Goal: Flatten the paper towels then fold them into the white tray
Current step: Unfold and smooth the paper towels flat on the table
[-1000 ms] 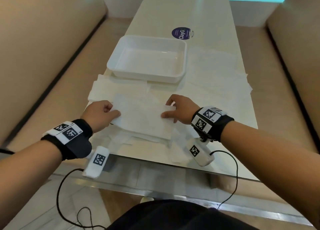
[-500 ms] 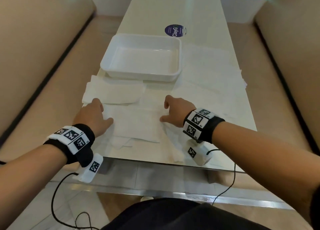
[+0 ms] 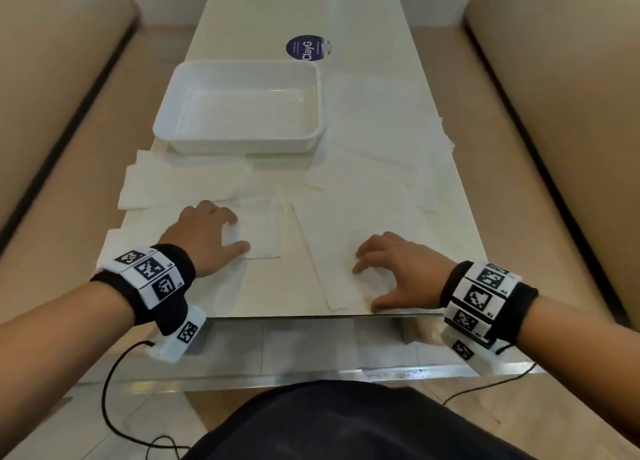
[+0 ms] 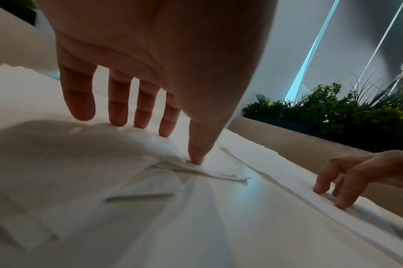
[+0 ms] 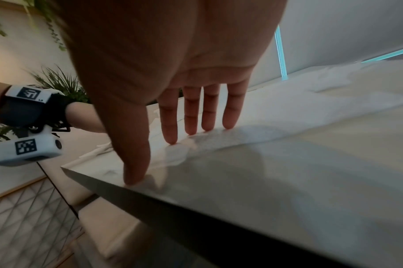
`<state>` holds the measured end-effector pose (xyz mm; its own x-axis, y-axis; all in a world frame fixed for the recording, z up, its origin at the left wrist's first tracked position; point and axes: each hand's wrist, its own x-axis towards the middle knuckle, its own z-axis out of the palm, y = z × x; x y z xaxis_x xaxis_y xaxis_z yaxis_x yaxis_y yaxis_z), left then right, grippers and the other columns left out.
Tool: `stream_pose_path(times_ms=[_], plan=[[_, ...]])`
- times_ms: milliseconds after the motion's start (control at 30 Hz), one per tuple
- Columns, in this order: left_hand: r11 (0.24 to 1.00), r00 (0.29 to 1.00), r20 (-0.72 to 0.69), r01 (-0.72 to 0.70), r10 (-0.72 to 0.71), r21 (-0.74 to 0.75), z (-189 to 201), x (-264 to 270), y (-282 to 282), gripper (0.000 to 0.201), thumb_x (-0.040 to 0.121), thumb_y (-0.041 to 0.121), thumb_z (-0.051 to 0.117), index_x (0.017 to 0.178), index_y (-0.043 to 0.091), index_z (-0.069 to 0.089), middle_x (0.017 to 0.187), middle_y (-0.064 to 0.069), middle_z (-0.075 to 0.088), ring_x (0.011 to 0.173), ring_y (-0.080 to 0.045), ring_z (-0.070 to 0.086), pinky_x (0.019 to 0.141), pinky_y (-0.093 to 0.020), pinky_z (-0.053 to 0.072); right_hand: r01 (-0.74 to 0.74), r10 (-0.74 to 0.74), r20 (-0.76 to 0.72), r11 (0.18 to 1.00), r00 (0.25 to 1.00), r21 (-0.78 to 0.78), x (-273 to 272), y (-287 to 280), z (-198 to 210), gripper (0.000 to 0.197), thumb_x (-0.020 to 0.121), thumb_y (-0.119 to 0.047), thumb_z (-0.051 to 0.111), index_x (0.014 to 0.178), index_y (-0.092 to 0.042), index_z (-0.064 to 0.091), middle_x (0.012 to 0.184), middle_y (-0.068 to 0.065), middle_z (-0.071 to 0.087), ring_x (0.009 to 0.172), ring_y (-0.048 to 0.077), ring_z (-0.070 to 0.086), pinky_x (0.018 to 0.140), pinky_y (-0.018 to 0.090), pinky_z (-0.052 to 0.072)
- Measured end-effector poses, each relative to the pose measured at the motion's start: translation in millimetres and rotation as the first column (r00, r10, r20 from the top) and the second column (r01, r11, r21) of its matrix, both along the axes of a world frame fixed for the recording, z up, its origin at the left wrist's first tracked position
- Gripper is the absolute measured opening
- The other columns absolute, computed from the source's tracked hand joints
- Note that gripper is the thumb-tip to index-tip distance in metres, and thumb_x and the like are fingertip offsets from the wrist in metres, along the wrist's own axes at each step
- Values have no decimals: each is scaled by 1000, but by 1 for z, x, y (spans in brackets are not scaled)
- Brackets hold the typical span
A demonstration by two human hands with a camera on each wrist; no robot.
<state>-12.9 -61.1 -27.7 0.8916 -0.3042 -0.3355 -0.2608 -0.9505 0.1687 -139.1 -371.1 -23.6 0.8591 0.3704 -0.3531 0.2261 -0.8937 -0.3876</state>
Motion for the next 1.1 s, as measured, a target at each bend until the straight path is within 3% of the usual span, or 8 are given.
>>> stream_pose_path(times_ms=[167,267,367,500,633,733,900,1100], plan=[[973,980,112,178,-163,-145,7,-16,-21,44,86,49,61,123,27,55,128,2,48,118,-21,40,99,-37,38,6,-7,25,1000,1000,23,-10,3,-3,40,78,-40,70,116,-30,61,129,-12,49,116,8,41,90,26,42],[893,929,62,368,-365,-260,7,-34,-45,32,89,46,58,116,28,60,120,8,54,111,-15,47,96,-30,39,0,1,61,1000,998,-7,-12,6,-5,26,84,-38,63,107,-26,64,125,-11,52,113,11,45,85,32,47],[852,893,4,430,-450,-300,-3,-50,-66,35,90,43,58,122,29,60,126,7,55,117,-15,50,100,-29,38,-14,16,74,1000,997,-26,-13,7,-6,20,87,-37,59,103,-25,64,123,-9,55,110,13,47,83,34,48],[856,878,-86,432,-471,-283,-11,-63,-74,55,82,40,55,136,34,48,147,8,40,134,-12,35,109,-24,26,6,-8,49,999,999,43,-11,6,-4,18,90,-39,56,101,-28,66,114,-10,62,104,12,51,86,35,47],[862,880,-155,381,-450,-334,-10,-70,-70,66,72,37,54,137,39,46,153,8,32,141,-10,25,110,-19,17,59,-57,-17,992,998,115,-4,2,3,21,92,-40,55,101,-28,69,108,-9,65,98,11,57,89,35,46],[853,876,-145,391,-460,-346,-12,-71,-68,58,79,36,67,134,40,49,152,9,32,142,-9,24,112,-21,17,82,-79,-27,983,997,167,-1,0,7,21,93,-38,54,100,-26,70,104,-8,66,94,9,59,87,34,48],[848,924,-42,331,-381,-413,-11,-73,-73,30,87,36,68,116,33,68,142,6,49,130,-11,46,99,-13,27,125,-120,-35,962,992,242,5,-3,14,21,94,-35,54,101,-22,70,102,-8,68,91,8,60,87,33,49],[853,928,-145,245,-345,-460,1,-70,-75,28,94,28,59,120,38,64,141,6,51,128,-2,45,93,3,22,187,-166,-98,945,981,268,6,-8,22,39,83,-59,58,115,-36,58,107,-18,64,94,2,61,84,23,47]])
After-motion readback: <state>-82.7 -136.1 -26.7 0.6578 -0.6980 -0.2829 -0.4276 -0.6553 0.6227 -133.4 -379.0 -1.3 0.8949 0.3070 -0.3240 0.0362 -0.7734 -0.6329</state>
